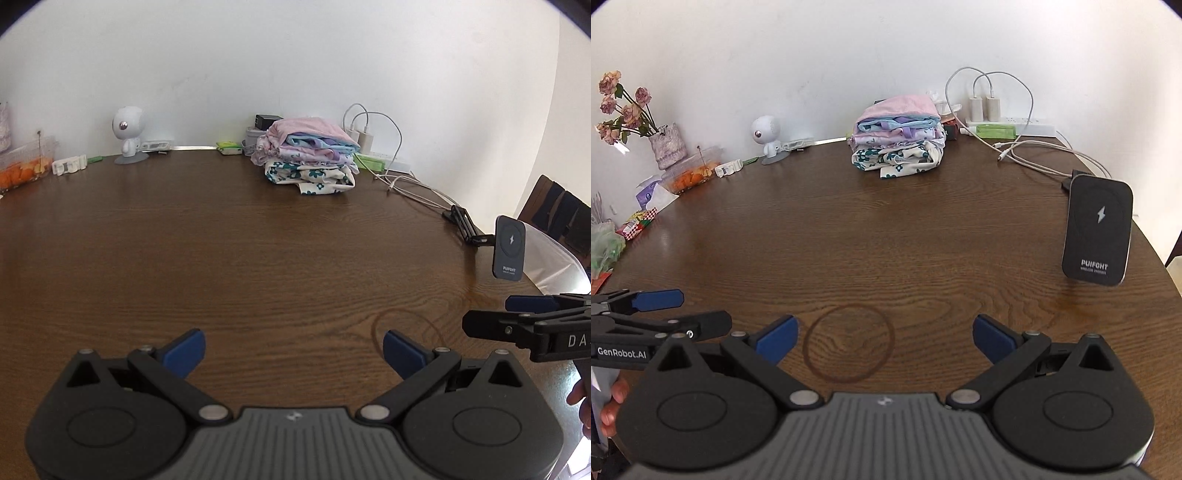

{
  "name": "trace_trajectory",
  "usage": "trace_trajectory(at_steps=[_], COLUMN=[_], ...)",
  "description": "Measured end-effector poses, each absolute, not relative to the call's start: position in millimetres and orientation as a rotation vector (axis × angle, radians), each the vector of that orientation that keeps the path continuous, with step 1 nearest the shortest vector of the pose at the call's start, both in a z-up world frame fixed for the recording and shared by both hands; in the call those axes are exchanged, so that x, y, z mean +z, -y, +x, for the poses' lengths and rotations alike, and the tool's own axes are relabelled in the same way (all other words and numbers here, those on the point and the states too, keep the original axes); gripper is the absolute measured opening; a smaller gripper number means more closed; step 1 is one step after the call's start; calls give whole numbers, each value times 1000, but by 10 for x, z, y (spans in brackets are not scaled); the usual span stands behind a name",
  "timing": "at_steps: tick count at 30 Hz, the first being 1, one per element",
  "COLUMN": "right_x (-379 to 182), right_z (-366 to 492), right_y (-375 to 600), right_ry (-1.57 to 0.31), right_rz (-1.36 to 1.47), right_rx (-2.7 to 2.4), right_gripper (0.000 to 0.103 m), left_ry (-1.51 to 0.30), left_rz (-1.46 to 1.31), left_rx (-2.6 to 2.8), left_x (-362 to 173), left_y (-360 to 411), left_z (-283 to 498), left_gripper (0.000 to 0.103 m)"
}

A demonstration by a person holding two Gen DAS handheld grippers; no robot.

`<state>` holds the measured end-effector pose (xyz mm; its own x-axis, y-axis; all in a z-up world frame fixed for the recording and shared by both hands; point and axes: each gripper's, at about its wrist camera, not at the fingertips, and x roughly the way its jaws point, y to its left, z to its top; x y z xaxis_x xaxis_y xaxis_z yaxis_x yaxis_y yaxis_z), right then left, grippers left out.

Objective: Fold clothes

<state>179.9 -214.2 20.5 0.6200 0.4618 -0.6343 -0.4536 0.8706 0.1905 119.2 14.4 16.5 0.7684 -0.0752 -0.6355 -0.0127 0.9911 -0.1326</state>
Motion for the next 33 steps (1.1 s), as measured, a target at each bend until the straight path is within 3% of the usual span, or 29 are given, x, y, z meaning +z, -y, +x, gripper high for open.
trace_trajectory(at_steps=[20, 33], right_x=[86, 104], right_z=[701, 465], right_y=[2077, 2122], right_ry=[-726, -720], right_rz=[-51, -43], right_rx=[560, 532], right_gripper=[103, 103], left_ry=[-757, -687], left_rz=[-131, -105], left_rx=[-56, -41], left_x=[-14, 102], left_y=[-22, 11], left_z=[242, 3], left_gripper=[103, 103])
